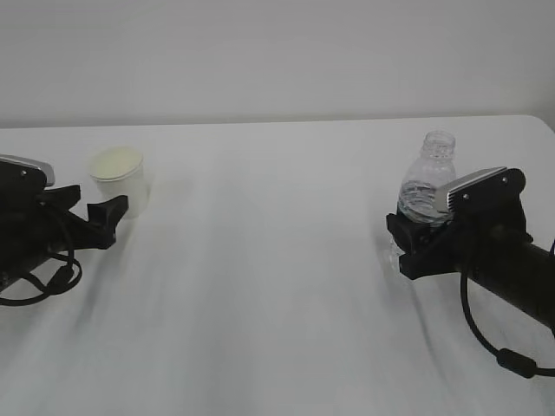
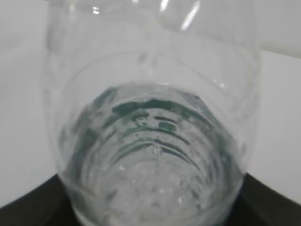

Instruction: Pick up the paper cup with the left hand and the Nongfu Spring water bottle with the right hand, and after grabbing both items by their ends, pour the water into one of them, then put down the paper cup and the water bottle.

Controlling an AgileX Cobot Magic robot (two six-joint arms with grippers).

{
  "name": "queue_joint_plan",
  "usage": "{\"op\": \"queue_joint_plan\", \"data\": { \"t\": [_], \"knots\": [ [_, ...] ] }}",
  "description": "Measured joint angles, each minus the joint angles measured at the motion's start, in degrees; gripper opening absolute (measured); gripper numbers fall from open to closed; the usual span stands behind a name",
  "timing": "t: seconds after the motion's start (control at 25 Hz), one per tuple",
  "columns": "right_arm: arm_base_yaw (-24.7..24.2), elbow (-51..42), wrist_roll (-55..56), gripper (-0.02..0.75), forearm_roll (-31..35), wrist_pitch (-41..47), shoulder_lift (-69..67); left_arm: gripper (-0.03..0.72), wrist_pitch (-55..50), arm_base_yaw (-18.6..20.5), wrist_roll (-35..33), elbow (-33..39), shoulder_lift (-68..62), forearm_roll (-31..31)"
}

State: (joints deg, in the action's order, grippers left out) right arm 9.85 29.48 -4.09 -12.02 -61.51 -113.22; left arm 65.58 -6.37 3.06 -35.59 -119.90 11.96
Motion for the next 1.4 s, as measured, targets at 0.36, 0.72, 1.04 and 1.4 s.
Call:
{"op": "queue_joint_plan", "data": {
  "t": [0.36,0.72,1.04,1.4],
  "knots": [
    [0.0,0.0,0.0,0.491,0.1,0.0,0.0,0.588,0.0,0.0,0.0,-2.7,-4.4,-0.1],
    [0.0,0.0,0.0,0.491,0.1,0.0,0.0,0.588,0.0,0.0,0.0,-5.8,-5.2,-1.0],
    [0.0,0.0,0.0,0.491,0.1,0.0,0.0,0.588,0.0,0.0,0.3,-9.1,-9.4,-1.1],
    [0.0,0.0,0.0,0.490,0.1,0.0,0.0,0.588,0.0,0.0,0.8,-12.8,-11.4,-1.1]
  ]
}}
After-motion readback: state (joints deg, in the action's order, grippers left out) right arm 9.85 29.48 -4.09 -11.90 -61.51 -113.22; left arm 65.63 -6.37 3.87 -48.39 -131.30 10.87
